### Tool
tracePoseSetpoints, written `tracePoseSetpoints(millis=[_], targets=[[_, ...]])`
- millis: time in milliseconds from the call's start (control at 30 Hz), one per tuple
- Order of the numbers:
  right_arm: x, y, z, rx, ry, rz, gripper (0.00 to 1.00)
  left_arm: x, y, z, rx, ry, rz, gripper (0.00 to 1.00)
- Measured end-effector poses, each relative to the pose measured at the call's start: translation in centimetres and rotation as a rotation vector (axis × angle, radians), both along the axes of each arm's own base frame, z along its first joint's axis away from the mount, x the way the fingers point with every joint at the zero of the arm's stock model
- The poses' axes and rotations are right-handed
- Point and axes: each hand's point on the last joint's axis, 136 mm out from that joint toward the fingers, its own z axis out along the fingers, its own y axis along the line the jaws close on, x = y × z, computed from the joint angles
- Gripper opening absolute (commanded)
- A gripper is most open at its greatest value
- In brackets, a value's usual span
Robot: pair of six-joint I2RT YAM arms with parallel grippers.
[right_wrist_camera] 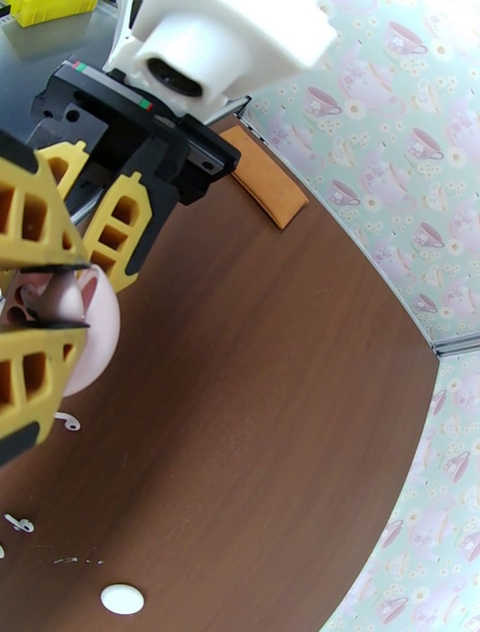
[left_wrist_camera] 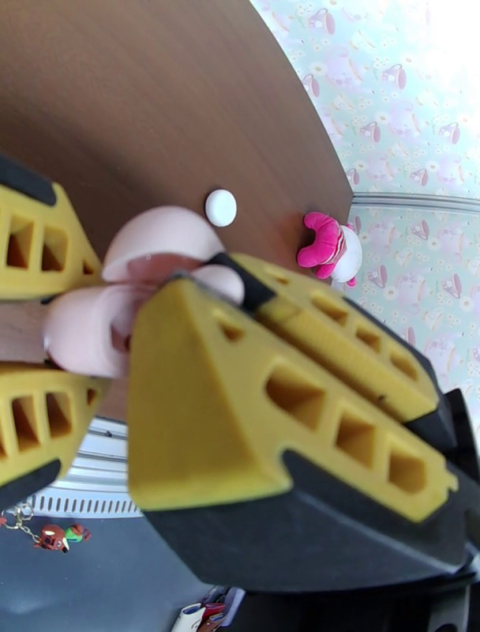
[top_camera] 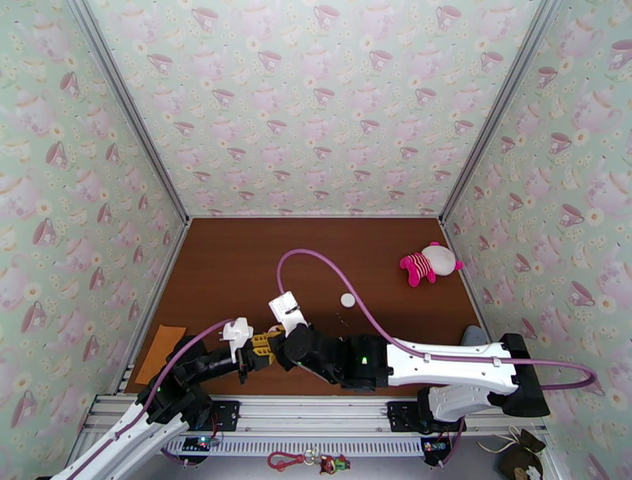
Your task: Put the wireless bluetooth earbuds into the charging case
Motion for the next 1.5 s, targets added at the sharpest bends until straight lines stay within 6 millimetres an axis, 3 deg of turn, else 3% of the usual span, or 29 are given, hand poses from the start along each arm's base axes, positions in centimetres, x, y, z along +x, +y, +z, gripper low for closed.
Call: tracePoseSetpoints(millis=[500,933,1400,1500], targets=[[-0.3,0.1,-0.1,0.001,0.007,0.012,0.27,0.0,0.0,0.0,0.002,-0.01,-0.001,0.0],[-0.9,0.5,0.0,0.013,0.035,0.04,0.35,0.0,0.0,0.5,-0.009,-0.035,-0.002,0.0],[-0.9,0.8,3.2,0.062,0.036,0.039,0.58,-0.1,0.1,1.1,-0.024,-0.062,-0.002,0.0],[-0.9,0.8,4.1,0.07,0.031,0.035,0.71,-0.1,0.1,1.2,-0.024,-0.073,-0.003,0.0]])
